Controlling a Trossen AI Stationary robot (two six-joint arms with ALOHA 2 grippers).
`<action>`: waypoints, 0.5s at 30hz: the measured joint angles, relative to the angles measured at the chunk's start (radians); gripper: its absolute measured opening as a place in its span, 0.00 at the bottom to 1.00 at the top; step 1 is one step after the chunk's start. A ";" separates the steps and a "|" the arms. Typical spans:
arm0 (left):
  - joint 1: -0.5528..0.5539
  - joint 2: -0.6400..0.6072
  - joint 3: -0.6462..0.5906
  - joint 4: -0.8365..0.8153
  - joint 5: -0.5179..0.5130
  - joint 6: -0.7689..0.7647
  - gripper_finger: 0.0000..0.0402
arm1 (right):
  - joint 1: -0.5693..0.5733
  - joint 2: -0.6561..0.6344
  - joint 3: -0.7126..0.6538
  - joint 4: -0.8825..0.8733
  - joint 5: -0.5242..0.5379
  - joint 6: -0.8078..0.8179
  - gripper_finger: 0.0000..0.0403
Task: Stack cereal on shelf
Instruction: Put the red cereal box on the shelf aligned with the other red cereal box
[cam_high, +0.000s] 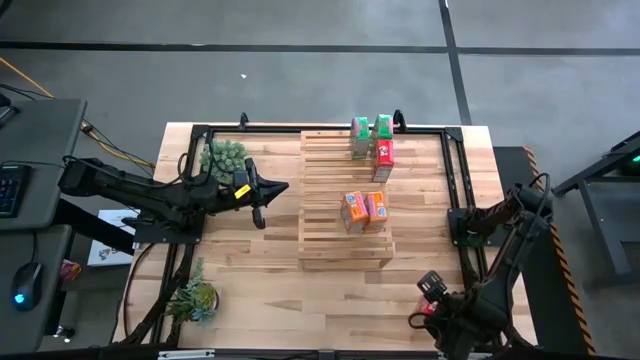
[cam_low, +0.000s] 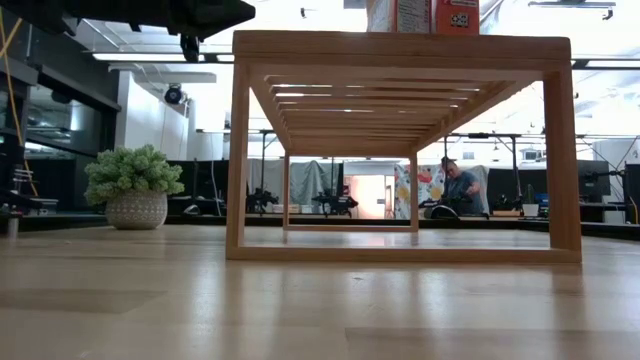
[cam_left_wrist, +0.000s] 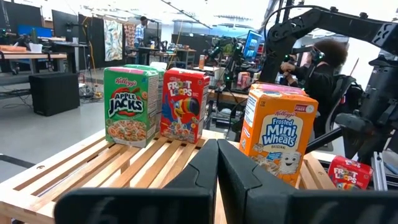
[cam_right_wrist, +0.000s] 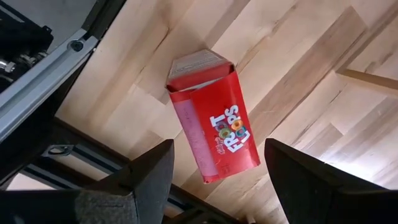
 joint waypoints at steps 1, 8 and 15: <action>0.000 0.000 0.000 0.000 0.000 0.000 0.00 | -0.002 0.000 0.000 0.000 -0.003 -0.010 0.60; 0.000 0.000 0.000 0.000 0.000 0.000 0.00 | -0.017 0.040 0.000 0.004 -0.051 -0.087 0.60; 0.000 0.000 0.000 -0.001 0.000 0.000 0.00 | -0.021 0.075 0.000 0.008 -0.031 -0.126 0.60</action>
